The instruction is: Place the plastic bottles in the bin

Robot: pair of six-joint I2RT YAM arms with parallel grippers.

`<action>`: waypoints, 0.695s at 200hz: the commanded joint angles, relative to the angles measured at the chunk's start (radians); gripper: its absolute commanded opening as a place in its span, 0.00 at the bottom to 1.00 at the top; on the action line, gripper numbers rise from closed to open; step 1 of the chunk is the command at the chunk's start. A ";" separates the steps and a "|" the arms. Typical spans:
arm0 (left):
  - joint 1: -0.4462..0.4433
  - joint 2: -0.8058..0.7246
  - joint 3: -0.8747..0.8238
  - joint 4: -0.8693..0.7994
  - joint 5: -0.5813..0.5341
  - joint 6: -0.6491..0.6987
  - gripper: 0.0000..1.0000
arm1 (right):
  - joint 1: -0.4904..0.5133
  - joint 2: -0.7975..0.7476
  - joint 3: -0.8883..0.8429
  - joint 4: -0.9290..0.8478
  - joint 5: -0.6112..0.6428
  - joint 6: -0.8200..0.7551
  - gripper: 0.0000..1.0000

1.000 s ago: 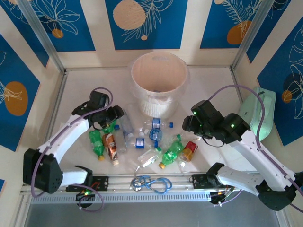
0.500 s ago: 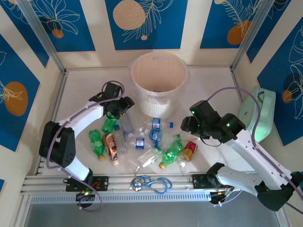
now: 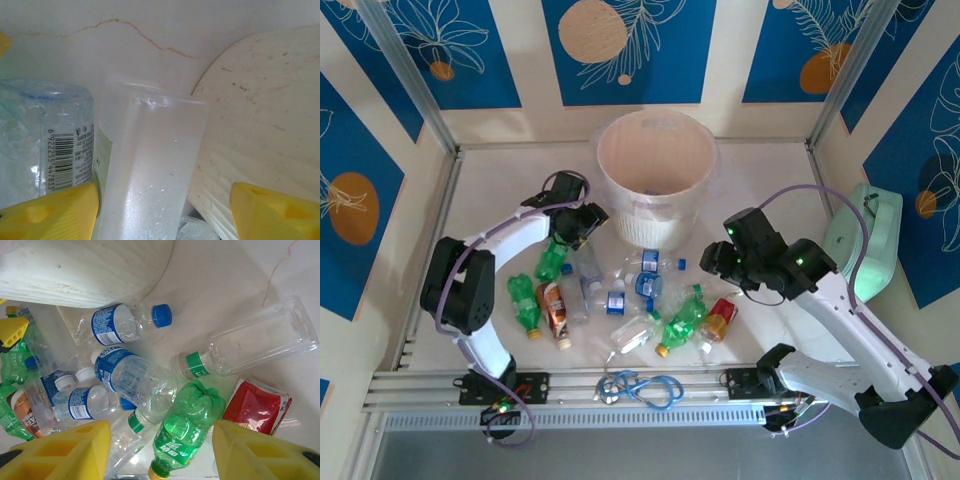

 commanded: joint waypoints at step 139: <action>-0.017 0.060 0.116 -0.179 -0.131 0.045 0.74 | -0.001 0.000 -0.022 0.024 -0.035 0.011 0.55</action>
